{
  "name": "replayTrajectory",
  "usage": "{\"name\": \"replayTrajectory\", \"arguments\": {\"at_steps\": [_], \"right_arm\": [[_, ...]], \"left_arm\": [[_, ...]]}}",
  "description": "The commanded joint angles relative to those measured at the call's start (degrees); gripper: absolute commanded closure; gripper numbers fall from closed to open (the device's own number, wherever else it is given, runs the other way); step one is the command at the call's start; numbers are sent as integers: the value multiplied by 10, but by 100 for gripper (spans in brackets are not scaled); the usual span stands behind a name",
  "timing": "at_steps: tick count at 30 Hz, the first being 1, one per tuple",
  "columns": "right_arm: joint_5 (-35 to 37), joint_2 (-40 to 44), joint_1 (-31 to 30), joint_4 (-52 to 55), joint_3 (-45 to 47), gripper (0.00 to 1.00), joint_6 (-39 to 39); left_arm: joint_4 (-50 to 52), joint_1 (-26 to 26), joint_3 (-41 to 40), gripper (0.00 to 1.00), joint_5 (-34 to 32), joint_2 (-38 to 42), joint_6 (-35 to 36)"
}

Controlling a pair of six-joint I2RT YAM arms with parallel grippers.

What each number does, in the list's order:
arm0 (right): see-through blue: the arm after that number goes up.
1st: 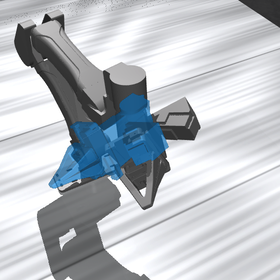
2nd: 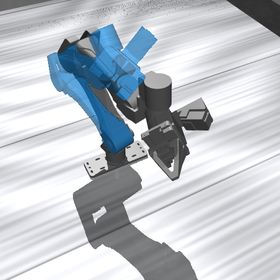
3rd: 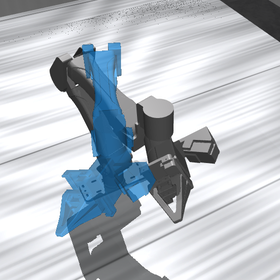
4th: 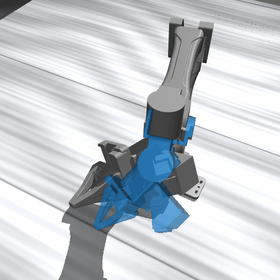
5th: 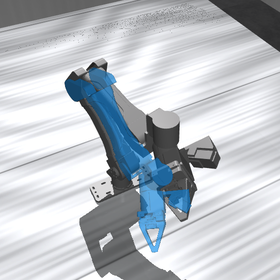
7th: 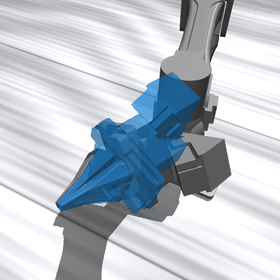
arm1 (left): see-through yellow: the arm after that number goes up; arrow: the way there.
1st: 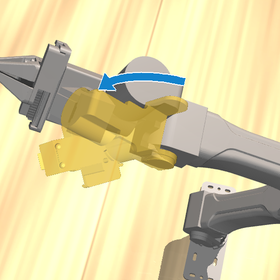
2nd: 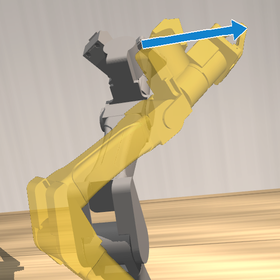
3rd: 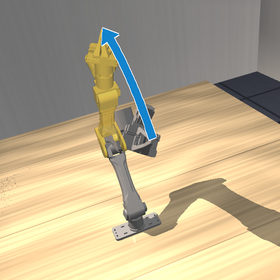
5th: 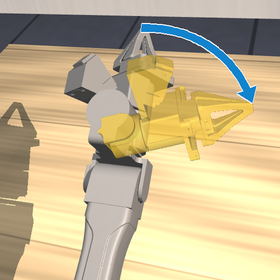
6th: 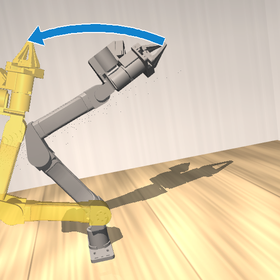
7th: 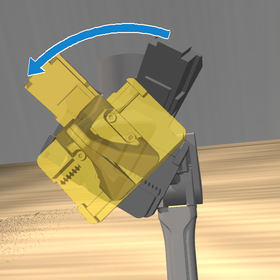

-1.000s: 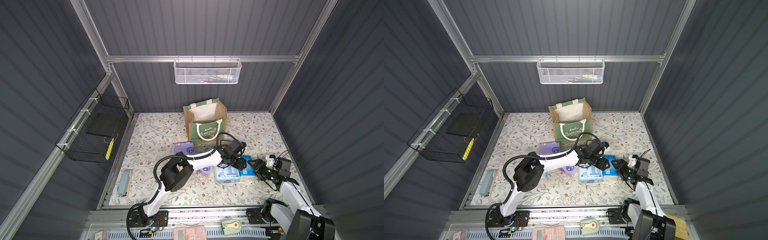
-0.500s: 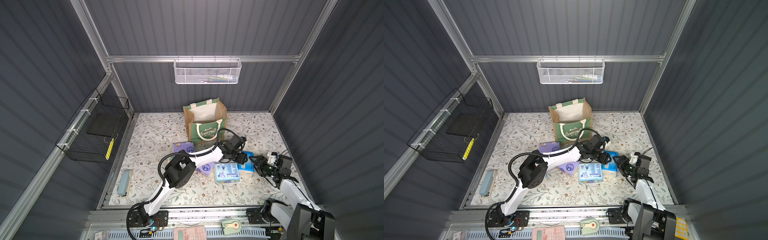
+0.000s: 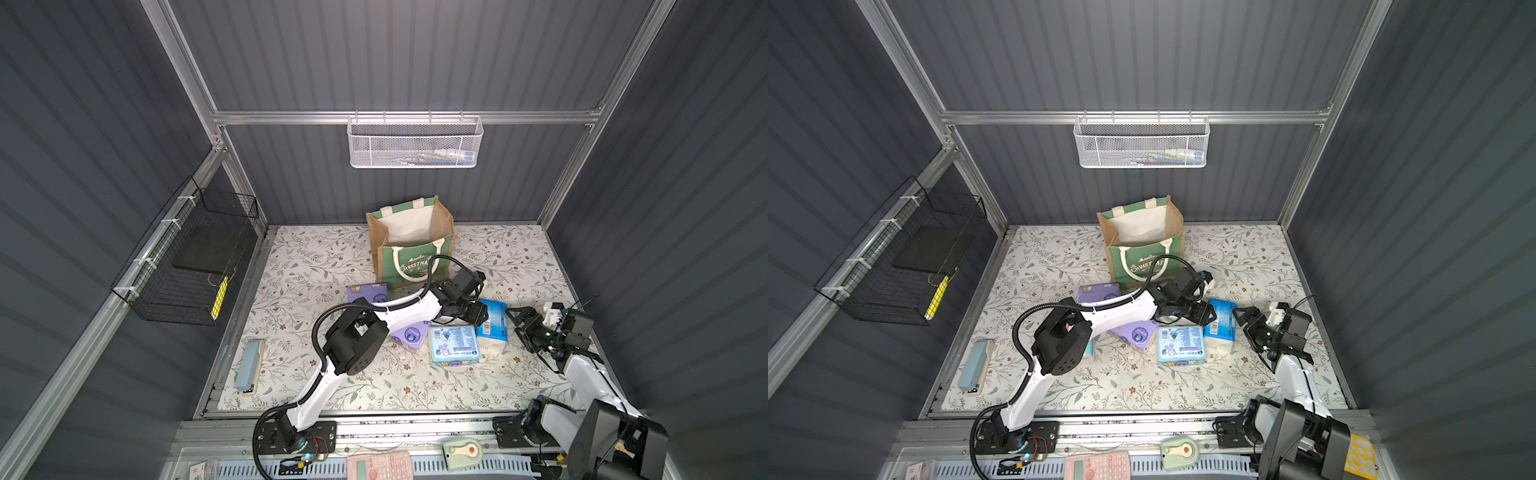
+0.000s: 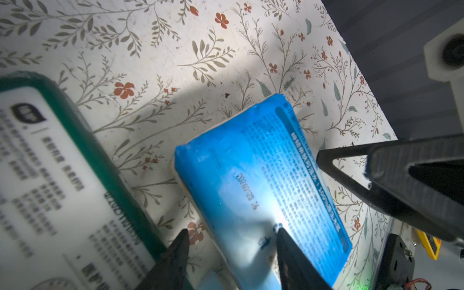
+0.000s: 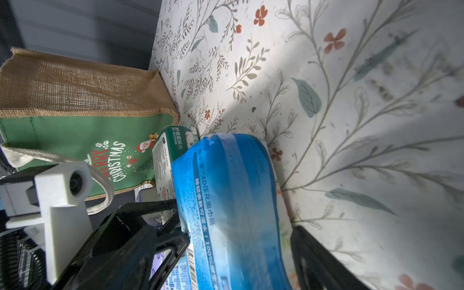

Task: Put tissues into the canvas bag
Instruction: Pick up the pack of facial tissues from the center of the board.

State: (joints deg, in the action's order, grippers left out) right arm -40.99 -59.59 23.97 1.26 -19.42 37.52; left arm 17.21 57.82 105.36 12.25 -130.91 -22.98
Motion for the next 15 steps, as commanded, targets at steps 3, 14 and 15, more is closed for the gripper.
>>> {"name": "replayTrajectory", "arguments": {"at_steps": [3, 14, 15], "right_arm": [[-33, -14, 2, -19, 7, 13, -15], [-54, -66, -4, -67, 29, 16, -8], [-53, -73, -7, -69, 28, 17, -8]], "left_arm": [[9, 5, -7, 42, 21, 17, -7], [57, 2, 2, 44, -11, 4, -18], [61, 2, 2, 44, -15, 4, -18]]}}
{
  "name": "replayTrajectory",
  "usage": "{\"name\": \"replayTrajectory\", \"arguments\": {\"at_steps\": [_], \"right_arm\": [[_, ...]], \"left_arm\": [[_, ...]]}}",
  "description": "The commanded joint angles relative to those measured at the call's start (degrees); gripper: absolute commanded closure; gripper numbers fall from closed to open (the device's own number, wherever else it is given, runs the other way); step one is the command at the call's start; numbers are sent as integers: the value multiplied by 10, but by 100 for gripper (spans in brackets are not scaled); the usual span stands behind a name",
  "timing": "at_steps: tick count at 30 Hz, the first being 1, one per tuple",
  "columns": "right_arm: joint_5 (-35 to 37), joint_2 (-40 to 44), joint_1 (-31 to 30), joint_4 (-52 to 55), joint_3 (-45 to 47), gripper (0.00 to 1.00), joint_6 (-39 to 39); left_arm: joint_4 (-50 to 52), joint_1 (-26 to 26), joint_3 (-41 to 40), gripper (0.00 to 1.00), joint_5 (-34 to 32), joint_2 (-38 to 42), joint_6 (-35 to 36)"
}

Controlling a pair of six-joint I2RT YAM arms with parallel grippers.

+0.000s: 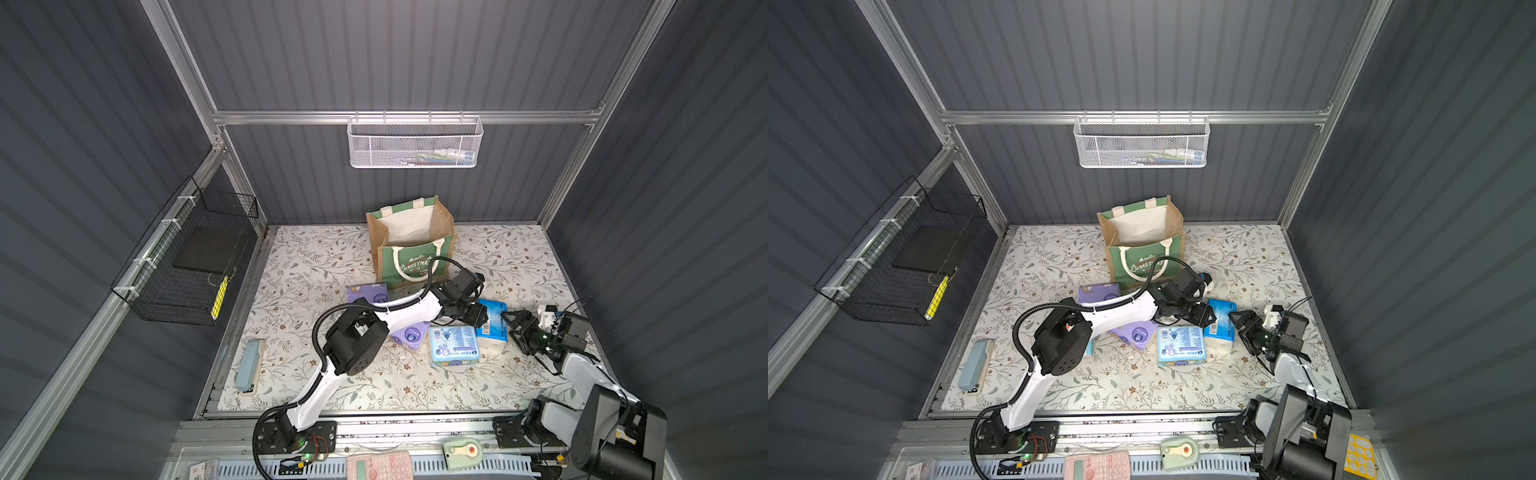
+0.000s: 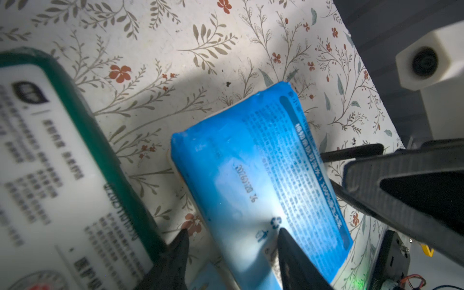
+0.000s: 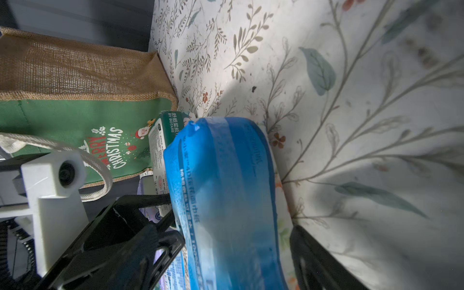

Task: Put tissues into the canvas bag
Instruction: Pick up the pack of facial tissues from the center of the board.

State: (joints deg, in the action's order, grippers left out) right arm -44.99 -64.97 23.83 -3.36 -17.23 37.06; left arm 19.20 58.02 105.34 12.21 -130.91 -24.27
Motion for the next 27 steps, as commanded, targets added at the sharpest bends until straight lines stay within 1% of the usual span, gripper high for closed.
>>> {"name": "replayTrajectory", "arguments": {"at_steps": [1, 7, 12, 16, 19, 23, 27], "right_arm": [[-13, -24, -9, -27, 6, 17, -4], [-21, -41, -23, -70, 17, 19, 10], [-38, -68, -39, -112, 23, 19, 20], [-56, -80, -55, -149, 23, 21, 44], [-56, -70, -68, -152, 22, 23, 48], [-63, -49, -74, -147, 24, 29, 53], [-66, -23, -81, -119, 16, 32, 51]], "left_arm": [[44, -1, 1, 45, -19, 2, -6], [50, -9, -12, 46, -41, 5, -13], [52, -16, -22, 46, -44, 4, -15], [48, -22, -33, 46, -45, 6, -16], [31, -28, -51, 46, -39, 10, -24], [27, -31, -55, 46, -37, 13, -24], [23, -31, -58, 46, -36, 16, -23]]}}
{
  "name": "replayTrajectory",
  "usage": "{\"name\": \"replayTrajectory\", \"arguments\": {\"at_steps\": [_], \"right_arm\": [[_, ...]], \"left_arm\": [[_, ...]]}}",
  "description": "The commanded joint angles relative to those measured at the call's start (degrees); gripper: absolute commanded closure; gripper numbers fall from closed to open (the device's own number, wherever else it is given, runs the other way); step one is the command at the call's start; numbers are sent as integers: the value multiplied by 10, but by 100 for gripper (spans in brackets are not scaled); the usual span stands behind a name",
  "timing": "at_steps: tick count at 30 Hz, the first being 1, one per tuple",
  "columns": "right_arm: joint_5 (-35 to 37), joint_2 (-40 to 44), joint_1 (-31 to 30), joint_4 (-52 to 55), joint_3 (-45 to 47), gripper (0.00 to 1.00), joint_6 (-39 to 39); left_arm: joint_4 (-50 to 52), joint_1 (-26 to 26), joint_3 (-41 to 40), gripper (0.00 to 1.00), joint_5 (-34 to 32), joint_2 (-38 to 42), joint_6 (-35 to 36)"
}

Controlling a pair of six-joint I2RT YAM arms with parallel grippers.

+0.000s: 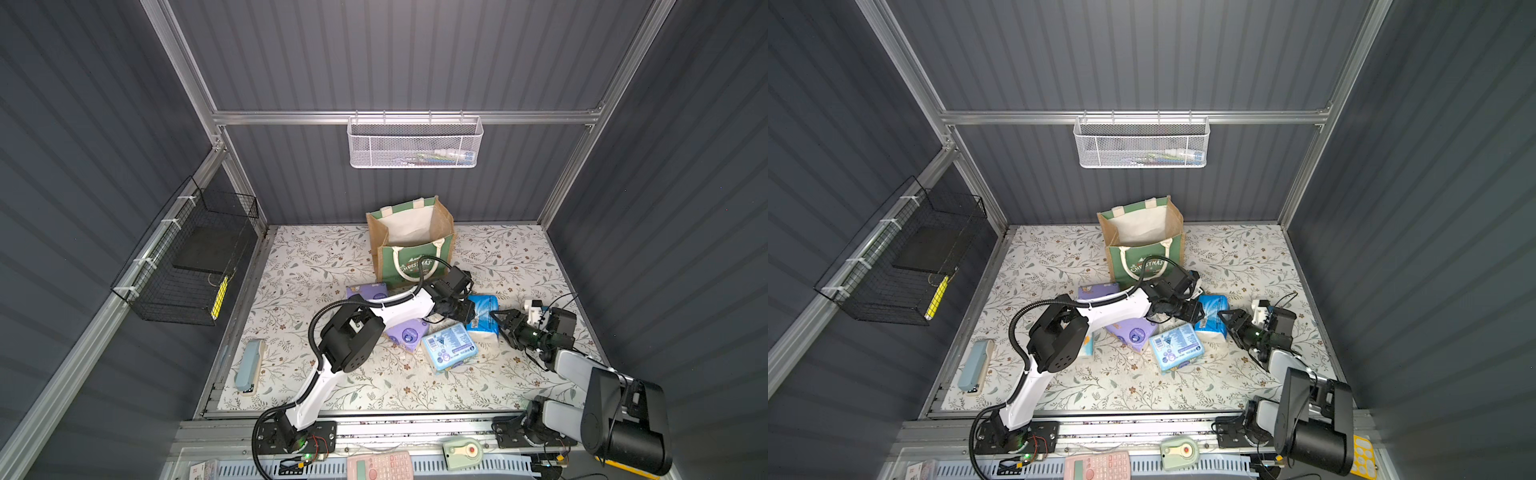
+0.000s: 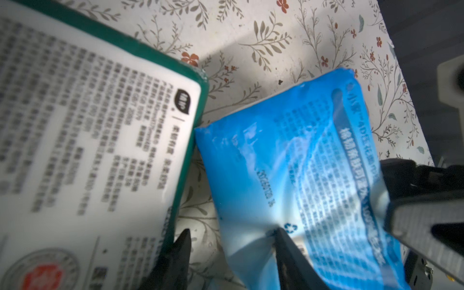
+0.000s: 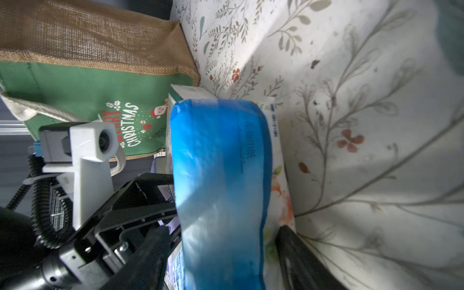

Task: Put tissues into the canvas bag
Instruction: Pick up the pack of facial tissues from the center of the board.

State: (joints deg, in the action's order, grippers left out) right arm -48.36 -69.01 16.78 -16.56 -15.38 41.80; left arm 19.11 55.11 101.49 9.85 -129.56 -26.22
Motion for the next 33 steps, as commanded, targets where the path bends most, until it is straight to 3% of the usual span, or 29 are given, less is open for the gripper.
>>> {"name": "replayTrajectory", "arguments": {"at_steps": [1, 6, 15, 25, 33], "right_arm": [[-30, 23, -12, 27, -9, 32, -4], [58, 45, -6, 188, -55, 25, -98], [93, 43, 25, 216, -67, 20, -114], [37, -13, 36, 119, -48, 17, -73], [38, 2, 37, 106, -32, 18, -66]], "left_arm": [[22, -1, -21, 45, -12, 4, -3], [18, -6, -28, 45, -11, 5, -4], [8, -10, -37, 45, -8, 6, -9], [3, -10, -34, 45, 2, 3, -10], [-42, -10, -57, 39, 18, 46, -33]]}}
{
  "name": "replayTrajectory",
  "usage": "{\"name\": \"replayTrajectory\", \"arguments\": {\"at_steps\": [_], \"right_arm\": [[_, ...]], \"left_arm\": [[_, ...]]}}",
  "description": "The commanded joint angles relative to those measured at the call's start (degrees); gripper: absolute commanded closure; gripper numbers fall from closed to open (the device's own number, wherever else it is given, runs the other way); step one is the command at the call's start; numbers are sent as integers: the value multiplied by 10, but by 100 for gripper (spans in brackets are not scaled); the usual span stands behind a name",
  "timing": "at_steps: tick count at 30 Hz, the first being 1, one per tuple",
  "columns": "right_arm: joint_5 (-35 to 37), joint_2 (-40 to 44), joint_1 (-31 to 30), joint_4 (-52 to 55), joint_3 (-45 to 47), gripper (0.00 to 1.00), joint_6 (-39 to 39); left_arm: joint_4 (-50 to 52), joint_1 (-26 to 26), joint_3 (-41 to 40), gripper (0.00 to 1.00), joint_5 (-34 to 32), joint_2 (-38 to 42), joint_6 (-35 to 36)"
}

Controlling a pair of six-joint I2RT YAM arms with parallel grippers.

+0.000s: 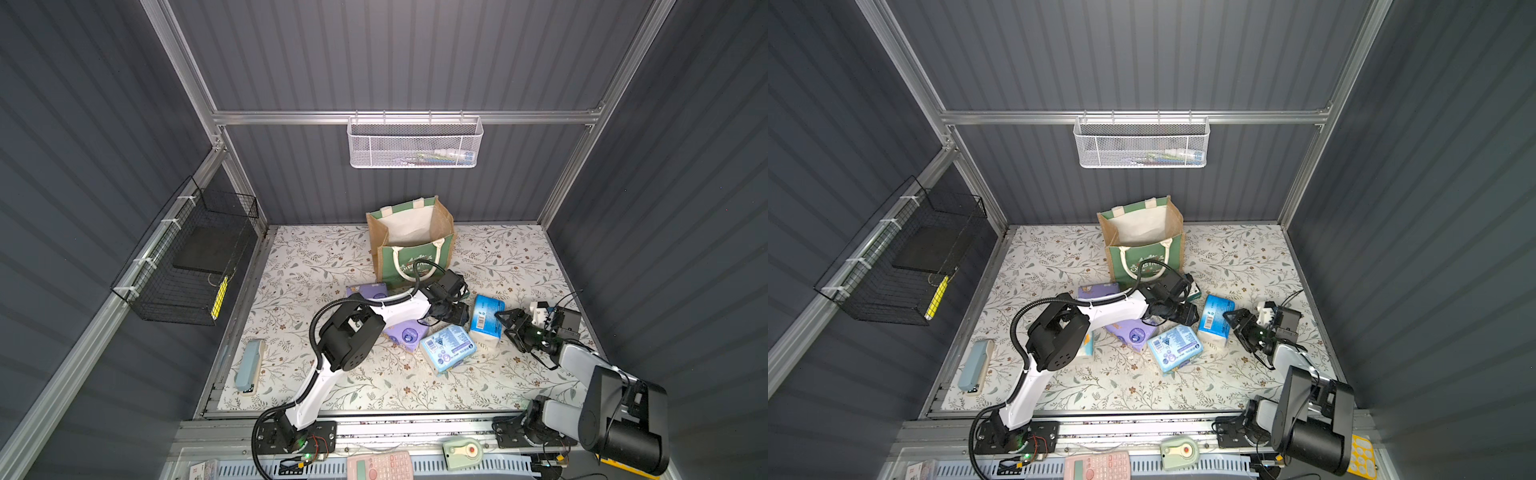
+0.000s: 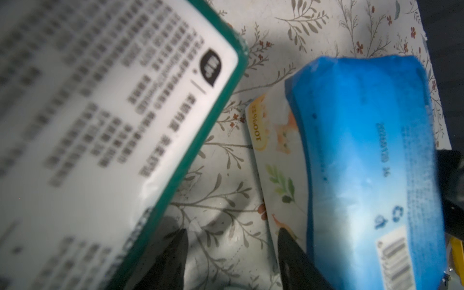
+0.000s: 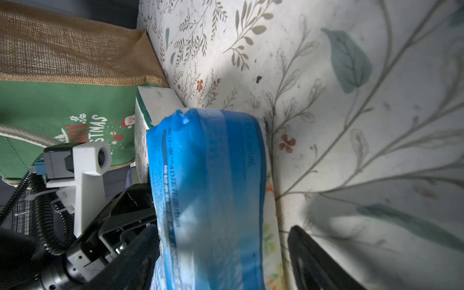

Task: Put tissues into the canvas bag
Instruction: Pick up the pack of facial tissues from the center of the board.

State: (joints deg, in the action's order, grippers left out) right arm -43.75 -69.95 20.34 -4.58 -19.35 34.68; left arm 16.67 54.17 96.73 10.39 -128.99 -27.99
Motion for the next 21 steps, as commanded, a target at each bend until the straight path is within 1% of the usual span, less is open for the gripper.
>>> {"name": "replayTrajectory", "arguments": {"at_steps": [1, 10, 16, 21], "right_arm": [[-6, 14, 1, -14, 10, 18, 6], [-8, 17, 14, -20, 6, 19, 10], [-12, 4, 15, -39, 15, 18, 17], [-18, -3, 15, -71, 28, 17, 31]], "left_arm": [[-23, 0, -11, 38, 12, 49, -16], [-41, 1, -9, 33, 16, 86, -14], [-26, 12, 23, 32, 59, 45, -20], [-20, 17, 45, 34, 77, 13, -29]]}}
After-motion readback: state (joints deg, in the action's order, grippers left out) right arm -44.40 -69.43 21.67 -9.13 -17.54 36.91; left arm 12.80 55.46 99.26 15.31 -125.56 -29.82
